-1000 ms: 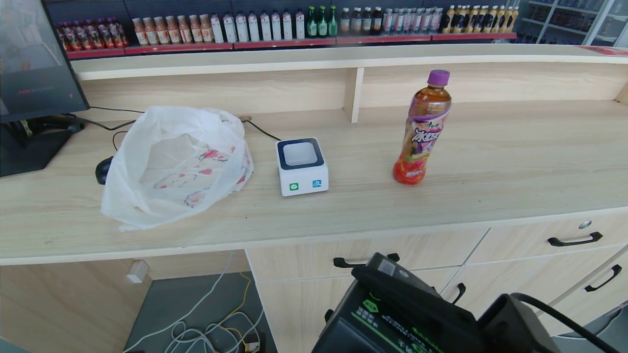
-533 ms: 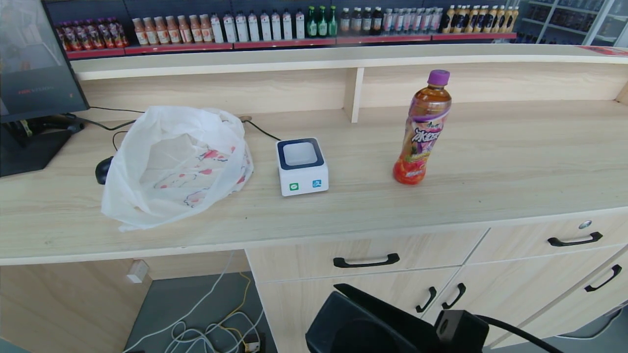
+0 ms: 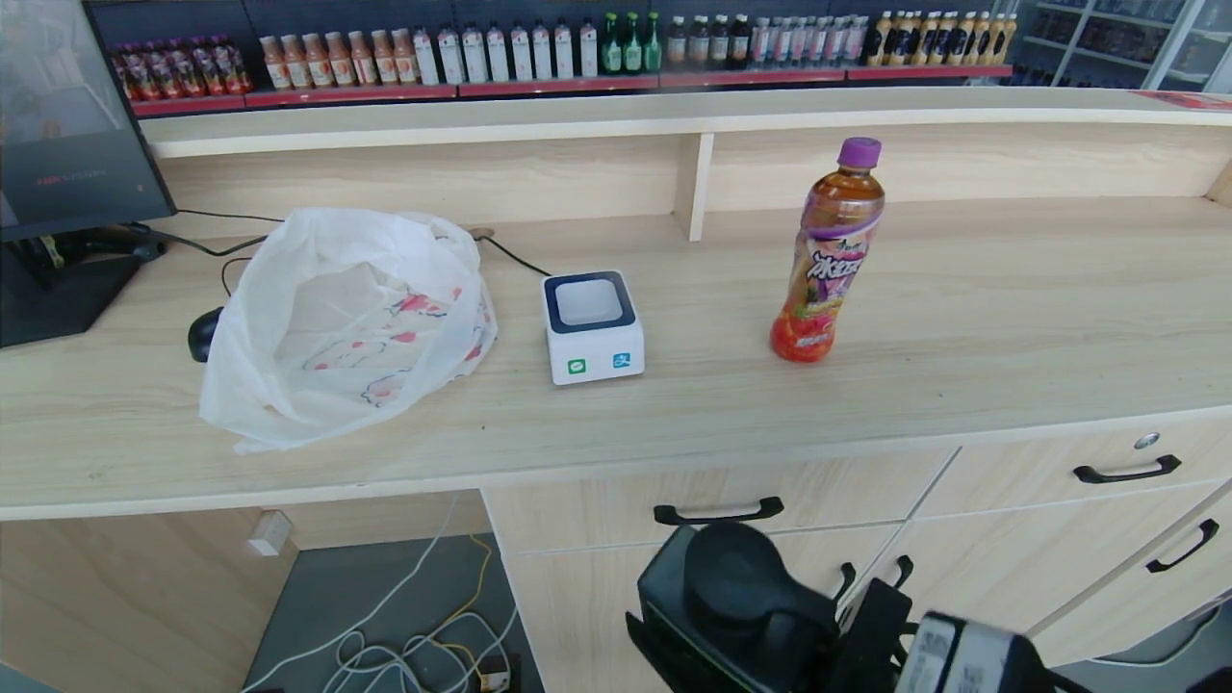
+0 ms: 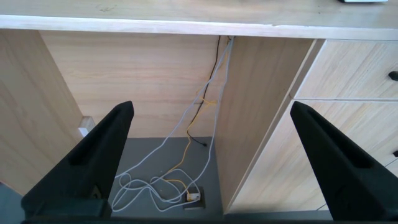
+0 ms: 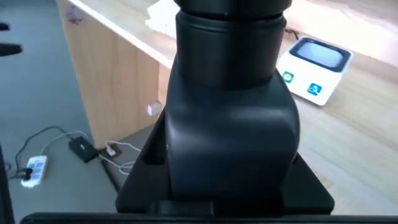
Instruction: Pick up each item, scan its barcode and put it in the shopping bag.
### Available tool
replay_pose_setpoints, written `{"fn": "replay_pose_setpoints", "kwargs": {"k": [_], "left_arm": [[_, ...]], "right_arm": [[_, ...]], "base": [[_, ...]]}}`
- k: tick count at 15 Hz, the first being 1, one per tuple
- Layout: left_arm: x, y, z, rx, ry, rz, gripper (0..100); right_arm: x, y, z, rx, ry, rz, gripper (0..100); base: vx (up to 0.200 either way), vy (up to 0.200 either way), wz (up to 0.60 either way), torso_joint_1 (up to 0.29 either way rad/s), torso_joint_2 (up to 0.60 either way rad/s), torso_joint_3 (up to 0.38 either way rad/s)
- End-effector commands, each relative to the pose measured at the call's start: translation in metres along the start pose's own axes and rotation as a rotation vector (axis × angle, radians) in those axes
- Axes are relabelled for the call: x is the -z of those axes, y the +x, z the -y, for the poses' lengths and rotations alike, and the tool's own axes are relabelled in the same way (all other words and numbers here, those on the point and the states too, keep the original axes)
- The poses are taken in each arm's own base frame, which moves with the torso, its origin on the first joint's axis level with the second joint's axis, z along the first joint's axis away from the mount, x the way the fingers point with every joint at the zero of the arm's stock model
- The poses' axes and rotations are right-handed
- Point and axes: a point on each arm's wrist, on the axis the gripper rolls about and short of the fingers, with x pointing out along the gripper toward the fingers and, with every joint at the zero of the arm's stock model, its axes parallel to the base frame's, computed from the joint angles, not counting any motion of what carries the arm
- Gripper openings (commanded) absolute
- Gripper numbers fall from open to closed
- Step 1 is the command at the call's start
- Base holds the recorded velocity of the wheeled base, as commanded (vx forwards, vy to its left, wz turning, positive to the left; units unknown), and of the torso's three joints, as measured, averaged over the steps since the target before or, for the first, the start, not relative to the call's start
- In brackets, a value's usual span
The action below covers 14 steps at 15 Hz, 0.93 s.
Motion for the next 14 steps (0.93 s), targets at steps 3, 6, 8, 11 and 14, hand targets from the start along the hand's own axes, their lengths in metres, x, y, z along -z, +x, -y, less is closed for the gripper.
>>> {"fn": "replay_pose_setpoints", "kwargs": {"k": [3, 6, 8, 11, 14], "left_arm": [[0.0, 0.0, 0.0, 0.0, 0.0, -0.001, 100], [0.0, 0.0, 0.0, 0.0, 0.0, -0.001, 100], [0.0, 0.0, 0.0, 0.0, 0.0, -0.001, 100], [0.0, 0.0, 0.0, 0.0, 0.0, -0.001, 100], [0.0, 0.0, 0.0, 0.0, 0.0, -0.001, 100]], "right_arm": [[0.005, 0.048, 0.049, 0.233, 0.233, 0.056, 0], [0.024, 0.059, 0.102, 0.251, 0.197, 0.06, 0], [0.024, 0.07, 0.111, 0.267, 0.279, 0.097, 0], [0.024, 0.087, 0.134, 0.341, 0.264, 0.146, 0], [0.016, 0.096, 0.151, 0.385, 0.24, 0.205, 0]], "base": [[0.0, 0.0, 0.0, 0.0, 0.0, 0.0], [0.0, 0.0, 0.0, 0.0, 0.0, 0.0], [0.0, 0.0, 0.0, 0.0, 0.0, 0.0], [0.0, 0.0, 0.0, 0.0, 0.0, 0.0], [0.0, 0.0, 0.0, 0.0, 0.0, 0.0]]}}
